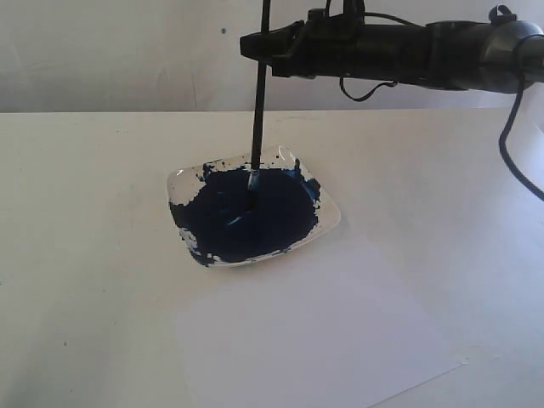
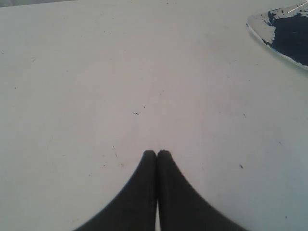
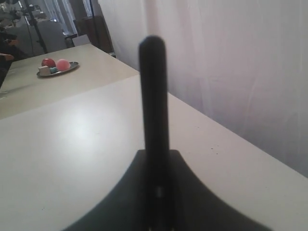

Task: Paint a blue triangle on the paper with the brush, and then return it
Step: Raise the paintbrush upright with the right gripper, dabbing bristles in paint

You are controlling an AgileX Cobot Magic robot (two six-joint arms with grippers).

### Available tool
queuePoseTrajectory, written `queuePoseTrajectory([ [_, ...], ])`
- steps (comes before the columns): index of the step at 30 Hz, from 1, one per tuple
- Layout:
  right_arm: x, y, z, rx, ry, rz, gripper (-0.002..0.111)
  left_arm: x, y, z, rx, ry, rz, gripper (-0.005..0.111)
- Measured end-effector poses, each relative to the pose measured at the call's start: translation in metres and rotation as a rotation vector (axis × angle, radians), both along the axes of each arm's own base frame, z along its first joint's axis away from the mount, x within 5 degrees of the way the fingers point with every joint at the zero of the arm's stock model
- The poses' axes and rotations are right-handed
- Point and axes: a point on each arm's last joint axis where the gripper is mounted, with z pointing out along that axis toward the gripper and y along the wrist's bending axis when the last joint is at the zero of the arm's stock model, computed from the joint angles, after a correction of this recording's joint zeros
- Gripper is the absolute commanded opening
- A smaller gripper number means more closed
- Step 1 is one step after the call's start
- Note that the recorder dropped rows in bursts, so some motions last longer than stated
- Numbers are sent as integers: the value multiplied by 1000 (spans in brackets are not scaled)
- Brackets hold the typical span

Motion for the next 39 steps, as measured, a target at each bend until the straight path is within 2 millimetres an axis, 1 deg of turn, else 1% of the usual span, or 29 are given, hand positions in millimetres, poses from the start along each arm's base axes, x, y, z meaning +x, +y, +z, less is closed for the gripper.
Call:
queuePoseTrajectory([
  [10,-3,1,2,14,-3,32,0,0,0,0,0,0,0,0],
  [13,-6,1,6,24,-26,61,0,0,0,0,0,0,0,0],
  [15,-9,0,13,28,-60,71,0,0,0,0,0,0,0,0],
  [18,-8,-1,17,19,-73,45,0,0,0,0,0,0,0,0],
  [22,-4,-2,11,-31,-75,2,0,0,0,0,0,0,0,0],
  [25,-8,-1,13,-5,-68,47,0,0,0,0,0,0,0,0],
  [28,-7,0,12,-23,-60,29,0,0,0,0,0,0,0,0],
  [30,-9,0,13,-6,-37,48,0,0,0,0,0,0,0,0],
  [33,-15,-2,21,38,-47,108,0,0,0,0,0,0,0,0],
  [39,-22,-6,39,59,-82,125,0,0,0,0,0,0,0,0],
])
